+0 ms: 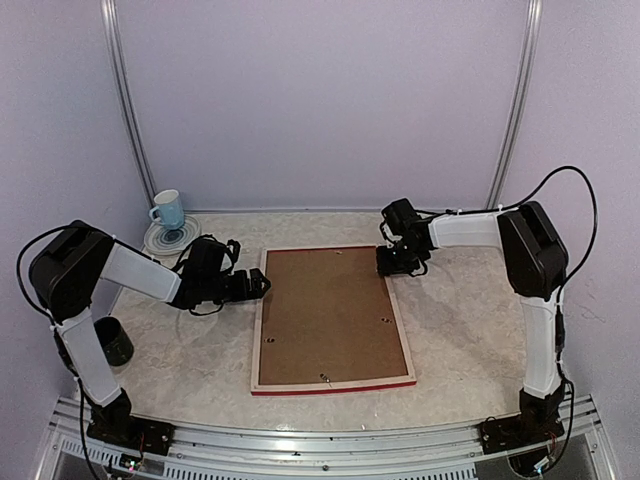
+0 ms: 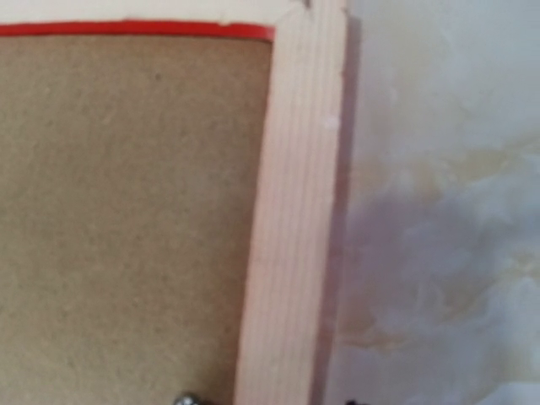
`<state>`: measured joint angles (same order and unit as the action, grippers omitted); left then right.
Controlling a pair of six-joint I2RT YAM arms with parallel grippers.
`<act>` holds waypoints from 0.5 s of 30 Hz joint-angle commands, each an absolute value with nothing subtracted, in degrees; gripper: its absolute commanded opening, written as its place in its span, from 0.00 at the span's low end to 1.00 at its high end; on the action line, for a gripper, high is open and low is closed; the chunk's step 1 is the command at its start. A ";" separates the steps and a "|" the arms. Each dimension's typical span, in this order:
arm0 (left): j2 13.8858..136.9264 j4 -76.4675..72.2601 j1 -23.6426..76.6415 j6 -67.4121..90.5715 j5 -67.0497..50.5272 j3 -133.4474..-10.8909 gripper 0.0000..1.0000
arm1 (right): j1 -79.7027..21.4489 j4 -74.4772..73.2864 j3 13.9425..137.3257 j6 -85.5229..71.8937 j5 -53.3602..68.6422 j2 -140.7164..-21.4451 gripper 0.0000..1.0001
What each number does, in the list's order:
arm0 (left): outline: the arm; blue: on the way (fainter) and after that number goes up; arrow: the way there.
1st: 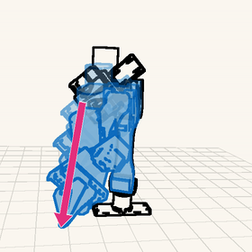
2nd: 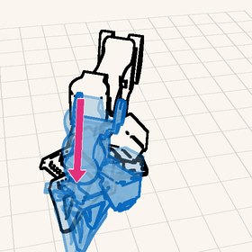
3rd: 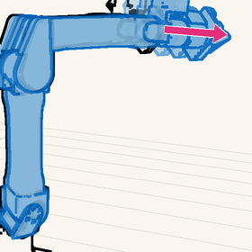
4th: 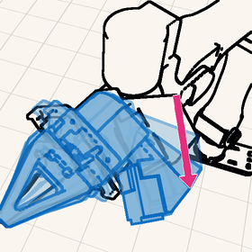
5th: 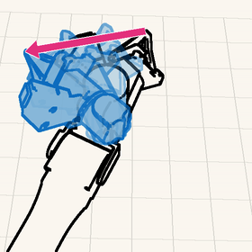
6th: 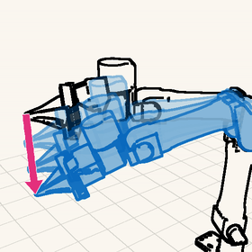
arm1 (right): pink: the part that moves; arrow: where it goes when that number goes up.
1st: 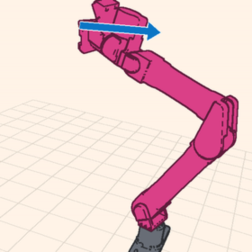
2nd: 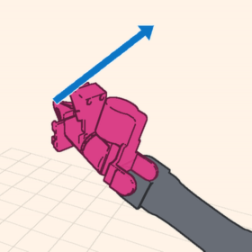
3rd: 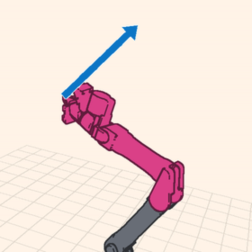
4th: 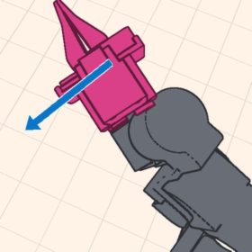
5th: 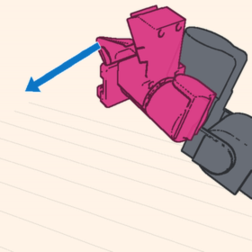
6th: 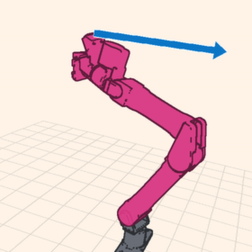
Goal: Put the photo into the frame
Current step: Press the fastener onto the backboard.
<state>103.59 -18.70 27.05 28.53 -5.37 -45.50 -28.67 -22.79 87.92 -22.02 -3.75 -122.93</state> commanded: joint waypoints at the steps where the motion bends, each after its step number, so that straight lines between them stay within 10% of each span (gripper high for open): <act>1: 105.70 -16.18 26.37 29.70 -5.67 -46.14 0.99 | -29.15 -25.94 87.43 -21.42 -9.58 -125.61 0.38; 15: 108.46 -11.01 25.93 29.33 -2.92 -48.33 0.99 | -30.15 -25.63 88.76 -19.09 -6.66 -126.21 0.29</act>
